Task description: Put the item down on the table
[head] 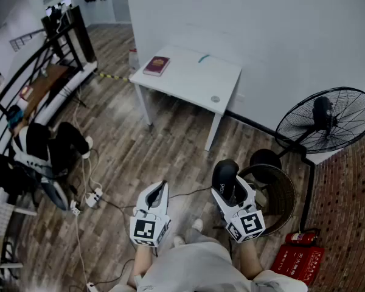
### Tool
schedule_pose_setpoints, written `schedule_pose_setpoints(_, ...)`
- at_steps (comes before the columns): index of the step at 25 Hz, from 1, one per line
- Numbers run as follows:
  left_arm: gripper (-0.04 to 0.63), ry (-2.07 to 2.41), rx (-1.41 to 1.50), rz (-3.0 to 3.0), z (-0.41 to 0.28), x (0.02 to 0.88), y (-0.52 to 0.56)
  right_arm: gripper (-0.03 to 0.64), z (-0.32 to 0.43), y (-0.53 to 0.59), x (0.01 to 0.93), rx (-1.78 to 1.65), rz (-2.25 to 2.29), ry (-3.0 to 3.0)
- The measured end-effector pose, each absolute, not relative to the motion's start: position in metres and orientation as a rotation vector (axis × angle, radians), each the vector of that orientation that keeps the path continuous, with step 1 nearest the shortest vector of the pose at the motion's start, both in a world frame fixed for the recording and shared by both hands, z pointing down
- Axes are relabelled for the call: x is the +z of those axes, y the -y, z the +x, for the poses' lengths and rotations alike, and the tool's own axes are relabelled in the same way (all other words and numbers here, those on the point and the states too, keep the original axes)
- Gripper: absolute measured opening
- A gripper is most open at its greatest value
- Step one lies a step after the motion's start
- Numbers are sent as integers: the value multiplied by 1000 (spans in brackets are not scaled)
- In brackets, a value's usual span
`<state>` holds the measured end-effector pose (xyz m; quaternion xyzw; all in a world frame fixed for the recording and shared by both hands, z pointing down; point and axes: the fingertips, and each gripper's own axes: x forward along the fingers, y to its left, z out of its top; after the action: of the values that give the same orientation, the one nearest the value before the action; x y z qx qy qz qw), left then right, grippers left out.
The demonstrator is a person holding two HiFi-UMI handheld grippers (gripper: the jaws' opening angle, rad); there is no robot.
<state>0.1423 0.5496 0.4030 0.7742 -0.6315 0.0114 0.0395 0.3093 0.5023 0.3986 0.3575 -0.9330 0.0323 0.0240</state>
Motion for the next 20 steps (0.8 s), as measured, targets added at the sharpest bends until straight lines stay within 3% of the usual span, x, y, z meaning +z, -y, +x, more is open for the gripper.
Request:
schedule_pose_setpoints(11,18,1923,10,2399,130,403,-574,324,293,-530,390,61,1129,2903)
schedule_pose_setpoints(20,18,1966,60,2369,108,410,-539,325,270,-490,391,-19,1098,2895)
